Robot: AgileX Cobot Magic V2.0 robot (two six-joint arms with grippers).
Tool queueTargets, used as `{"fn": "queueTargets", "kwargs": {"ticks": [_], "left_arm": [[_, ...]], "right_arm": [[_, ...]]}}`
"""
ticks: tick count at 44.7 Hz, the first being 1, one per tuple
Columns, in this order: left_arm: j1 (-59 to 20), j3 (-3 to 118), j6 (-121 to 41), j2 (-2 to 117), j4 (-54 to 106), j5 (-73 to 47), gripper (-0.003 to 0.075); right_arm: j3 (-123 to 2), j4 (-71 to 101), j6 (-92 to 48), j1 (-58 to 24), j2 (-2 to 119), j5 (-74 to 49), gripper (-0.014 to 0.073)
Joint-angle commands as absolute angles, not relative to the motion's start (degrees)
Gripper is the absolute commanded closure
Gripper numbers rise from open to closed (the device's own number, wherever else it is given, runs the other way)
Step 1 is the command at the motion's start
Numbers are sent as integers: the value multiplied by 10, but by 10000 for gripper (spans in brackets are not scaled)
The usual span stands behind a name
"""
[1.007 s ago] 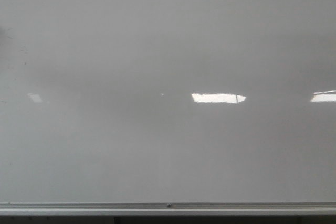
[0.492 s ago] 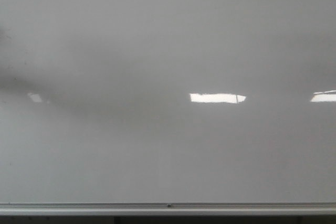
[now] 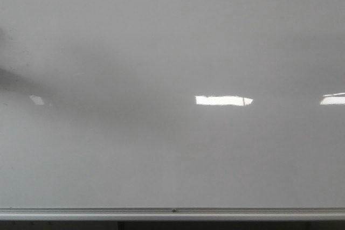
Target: Write number 4 on whiteboard
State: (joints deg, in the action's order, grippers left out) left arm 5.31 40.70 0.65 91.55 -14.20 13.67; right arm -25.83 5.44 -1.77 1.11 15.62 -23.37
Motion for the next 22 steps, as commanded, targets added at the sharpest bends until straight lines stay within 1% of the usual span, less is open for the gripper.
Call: {"fn": "queueTargets", "kwargs": {"ticks": [1,4,8,9,10,13,14,17,18,22], "left_arm": [[56,423,8,906,-134,185,198],[56,423,8,906,-134,185,277],[56,423,8,906,-134,185,414],[56,423,8,906,-134,185,439],[56,423,8,906,-134,185,489],[56,423,8,906,-134,185,599],[56,423,8,906,-134,183,622],[56,423,8,905,-134,177,724],[56,423,8,904,-134,170,741],[52,443,8,888,-134,91,740]], "right_arm": [[-278,49,-20,12,165,-187,-2],[-278,49,-20,12,165,-187,-2],[-278,49,-20,12,165,-187,-2],[-278,49,-20,12,165,-187,-2],[-278,49,-20,12,165,-187,-2],[-278,49,-20,12,165,-187,-2],[-278,49,-20,12,165,-187,-2],[-278,49,-20,12,165,-187,-2],[-278,49,-20,12,165,-187,-2],[-278,49,-20,12,165,-187,-2]]}}
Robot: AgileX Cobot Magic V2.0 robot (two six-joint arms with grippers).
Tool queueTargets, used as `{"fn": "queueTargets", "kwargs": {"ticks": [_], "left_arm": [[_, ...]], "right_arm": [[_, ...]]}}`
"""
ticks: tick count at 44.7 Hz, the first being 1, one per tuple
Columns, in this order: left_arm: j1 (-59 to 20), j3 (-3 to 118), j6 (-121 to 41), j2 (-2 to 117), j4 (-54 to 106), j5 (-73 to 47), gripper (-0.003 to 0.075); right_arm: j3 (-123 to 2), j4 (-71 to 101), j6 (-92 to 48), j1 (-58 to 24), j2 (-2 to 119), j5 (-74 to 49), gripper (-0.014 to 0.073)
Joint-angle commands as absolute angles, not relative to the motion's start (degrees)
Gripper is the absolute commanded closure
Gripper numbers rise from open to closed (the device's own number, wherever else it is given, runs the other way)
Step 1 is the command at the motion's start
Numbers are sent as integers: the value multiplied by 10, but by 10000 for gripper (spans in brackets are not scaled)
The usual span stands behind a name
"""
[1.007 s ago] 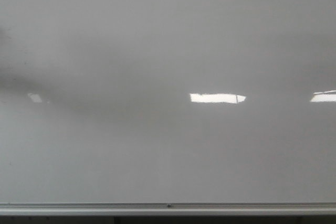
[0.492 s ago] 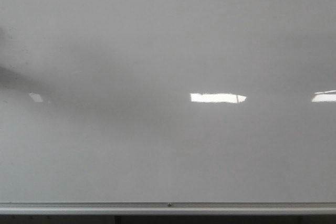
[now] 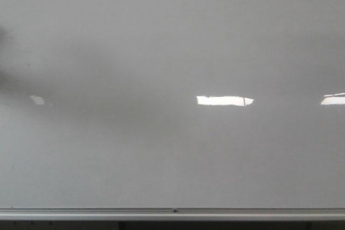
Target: Write number 4 on whiteboard
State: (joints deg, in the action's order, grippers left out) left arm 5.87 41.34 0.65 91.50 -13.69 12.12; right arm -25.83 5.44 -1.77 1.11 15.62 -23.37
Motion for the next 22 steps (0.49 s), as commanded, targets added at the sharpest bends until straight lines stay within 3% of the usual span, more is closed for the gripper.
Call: {"fn": "queueTargets", "kwargs": {"ticks": [1,11,22], "left_arm": [[49,451,8,883,-133,60,740],[-13,570,-6,833,-57,-271,740],[-148,673,-242,822,98,-511,740]], "right_arm": [[-278,49,-20,12,165,-187,-2],[-278,49,-20,12,165,-187,-2],[-278,49,-20,12,165,-187,-2]]}}
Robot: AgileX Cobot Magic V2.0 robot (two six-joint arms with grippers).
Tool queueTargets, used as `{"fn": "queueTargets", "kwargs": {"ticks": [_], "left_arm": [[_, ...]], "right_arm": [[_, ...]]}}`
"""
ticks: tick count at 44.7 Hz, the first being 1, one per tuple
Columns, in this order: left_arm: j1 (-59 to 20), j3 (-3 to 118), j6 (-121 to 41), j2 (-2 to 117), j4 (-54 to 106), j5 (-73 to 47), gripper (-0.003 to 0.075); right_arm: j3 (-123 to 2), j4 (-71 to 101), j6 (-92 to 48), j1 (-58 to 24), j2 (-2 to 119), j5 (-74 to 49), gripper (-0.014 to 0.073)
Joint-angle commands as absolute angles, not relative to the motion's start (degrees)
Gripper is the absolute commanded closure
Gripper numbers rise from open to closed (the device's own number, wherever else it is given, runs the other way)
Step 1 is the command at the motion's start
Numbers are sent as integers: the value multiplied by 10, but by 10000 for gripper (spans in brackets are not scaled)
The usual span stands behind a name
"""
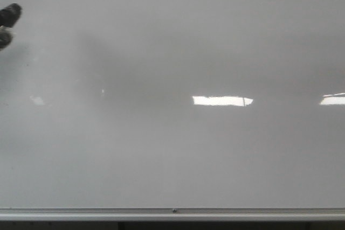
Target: Write number 4 on whiteboard
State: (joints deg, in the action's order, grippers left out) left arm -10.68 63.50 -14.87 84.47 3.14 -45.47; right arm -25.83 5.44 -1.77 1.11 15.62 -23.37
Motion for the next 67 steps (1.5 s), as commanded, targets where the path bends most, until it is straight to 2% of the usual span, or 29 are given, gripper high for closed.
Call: {"fn": "queueTargets", "kwargs": {"ticks": [1,7,21,28,37,44,51,56,67], "left_arm": [[-161,678,-265,822,113,-524,740],[-249,699,-360,822,159,-571,741],[-423,702,-485,822,159,-574,741],[-466,702,-493,822,158,-567,740],[-477,702,-493,822,159,-559,740],[-477,702,-493,822,160,-534,740],[-477,702,-504,822,160,-520,740],[-477,702,-508,822,160,-519,740],[-477,702,-518,822,160,-504,740]], "right_arm": [[-278,49,-20,12,165,-187,-2],[-278,49,-20,12,165,-187,-2],[-278,49,-20,12,166,-194,-2],[-278,49,-20,12,169,-198,-2],[-292,55,-47,-4,189,-236,-2],[-343,103,-148,-68,255,-295,-2],[-396,207,-319,-181,348,-364,-2],[-419,275,-398,-260,410,-365,-2],[-476,295,-444,-366,539,-347,-2]]}}
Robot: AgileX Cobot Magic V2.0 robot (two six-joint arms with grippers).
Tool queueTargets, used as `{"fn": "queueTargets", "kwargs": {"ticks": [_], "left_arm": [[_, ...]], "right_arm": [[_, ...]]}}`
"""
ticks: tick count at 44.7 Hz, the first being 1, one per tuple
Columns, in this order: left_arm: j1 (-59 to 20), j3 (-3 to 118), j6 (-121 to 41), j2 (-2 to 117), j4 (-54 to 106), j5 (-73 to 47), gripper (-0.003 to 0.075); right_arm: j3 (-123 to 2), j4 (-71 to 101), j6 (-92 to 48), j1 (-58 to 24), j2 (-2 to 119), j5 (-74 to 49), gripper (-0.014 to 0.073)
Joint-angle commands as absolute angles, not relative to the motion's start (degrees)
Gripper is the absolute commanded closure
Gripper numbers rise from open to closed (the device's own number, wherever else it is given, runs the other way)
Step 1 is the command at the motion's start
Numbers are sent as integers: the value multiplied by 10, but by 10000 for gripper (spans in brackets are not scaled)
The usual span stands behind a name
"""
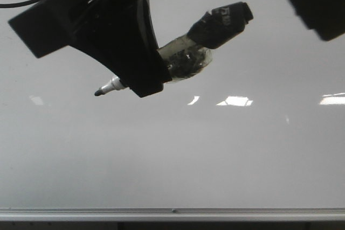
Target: Write number 4 on whiteboard
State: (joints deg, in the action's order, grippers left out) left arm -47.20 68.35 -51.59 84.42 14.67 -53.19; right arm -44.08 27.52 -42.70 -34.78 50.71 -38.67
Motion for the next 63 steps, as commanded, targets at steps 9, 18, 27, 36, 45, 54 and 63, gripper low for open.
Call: {"fn": "queueTargets", "kwargs": {"ticks": [9,18,27,36,45,54,63], "left_arm": [[-477,702,-518,822,160,-499,740],[-477,702,-518,822,160,-498,740],[-477,702,-518,822,160,-497,740],[-477,702,-518,822,164,-497,740],[-477,702,-518,822,168,-496,724],[-477,702,-515,822,186,-490,404],[-477,702,-513,822,186,-480,39]], "right_arm": [[-516,296,-466,-389,606,-340,-2],[-526,296,-467,-389,634,-336,95],[-526,296,-468,-388,646,-331,267],[-526,296,-468,-388,657,-320,483],[-526,296,-468,-388,660,-321,659],[-526,289,-468,-386,660,-329,662],[-523,289,-465,-349,654,-368,662]]}}
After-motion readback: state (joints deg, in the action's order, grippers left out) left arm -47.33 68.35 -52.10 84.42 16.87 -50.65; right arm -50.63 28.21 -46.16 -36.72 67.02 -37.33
